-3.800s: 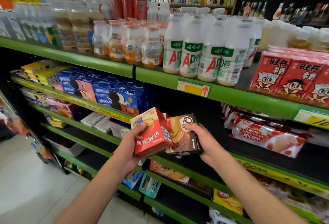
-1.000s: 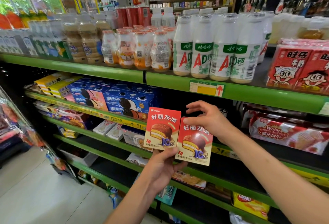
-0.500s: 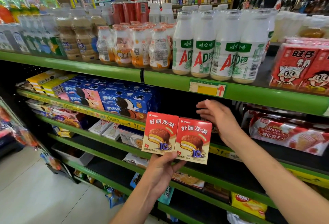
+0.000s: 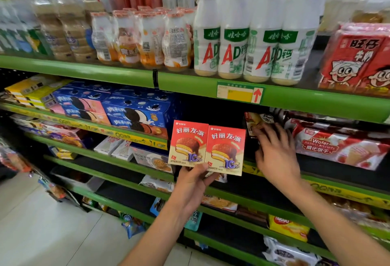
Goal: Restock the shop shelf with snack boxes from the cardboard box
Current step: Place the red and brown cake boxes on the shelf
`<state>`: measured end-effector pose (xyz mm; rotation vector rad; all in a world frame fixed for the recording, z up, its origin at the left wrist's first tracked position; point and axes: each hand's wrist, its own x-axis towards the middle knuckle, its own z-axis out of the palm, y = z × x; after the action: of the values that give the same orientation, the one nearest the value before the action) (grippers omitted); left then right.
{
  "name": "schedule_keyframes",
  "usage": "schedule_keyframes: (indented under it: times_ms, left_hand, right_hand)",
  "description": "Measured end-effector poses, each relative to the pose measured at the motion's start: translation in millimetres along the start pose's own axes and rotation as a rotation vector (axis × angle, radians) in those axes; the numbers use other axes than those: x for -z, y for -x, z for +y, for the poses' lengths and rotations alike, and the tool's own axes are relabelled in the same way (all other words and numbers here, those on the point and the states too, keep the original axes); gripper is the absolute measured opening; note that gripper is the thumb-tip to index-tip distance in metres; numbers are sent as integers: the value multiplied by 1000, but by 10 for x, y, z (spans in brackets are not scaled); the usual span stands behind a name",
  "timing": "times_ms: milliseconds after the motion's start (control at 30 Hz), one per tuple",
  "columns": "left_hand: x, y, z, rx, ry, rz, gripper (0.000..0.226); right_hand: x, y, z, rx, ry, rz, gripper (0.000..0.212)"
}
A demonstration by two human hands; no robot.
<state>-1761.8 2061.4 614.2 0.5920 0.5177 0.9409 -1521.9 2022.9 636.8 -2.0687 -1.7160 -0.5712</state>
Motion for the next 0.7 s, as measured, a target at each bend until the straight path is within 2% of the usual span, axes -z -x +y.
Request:
schedule_keyframes:
  times_ms: [100, 200, 333, 433, 500, 700]
  left_hand:
    - [-27, -35, -16, 2, -26, -11, 67]
    - [-39, -69, -16, -3, -52, -19, 67]
    - [-78, -150, 49, -50, -95, -48, 69]
    - [-128, -238, 121, -88, -86, -52, 71]
    - [-160, -291, 141, -99, -69, -36, 70]
    - [-167, -342, 72, -132, -84, -30, 69]
  right_hand:
    - [-72, 42, 26, 109, -41, 160, 51]
    - [-100, 39, 35, 118, -152, 208, 32]
    - [-63, 90, 37, 186, -191, 73, 30]
    - [-36, 51, 38, 128, -172, -140, 41]
    - [-39, 11, 53, 74, -190, -228, 40]
    - [22, -29, 88, 8, -390, -374, 41]
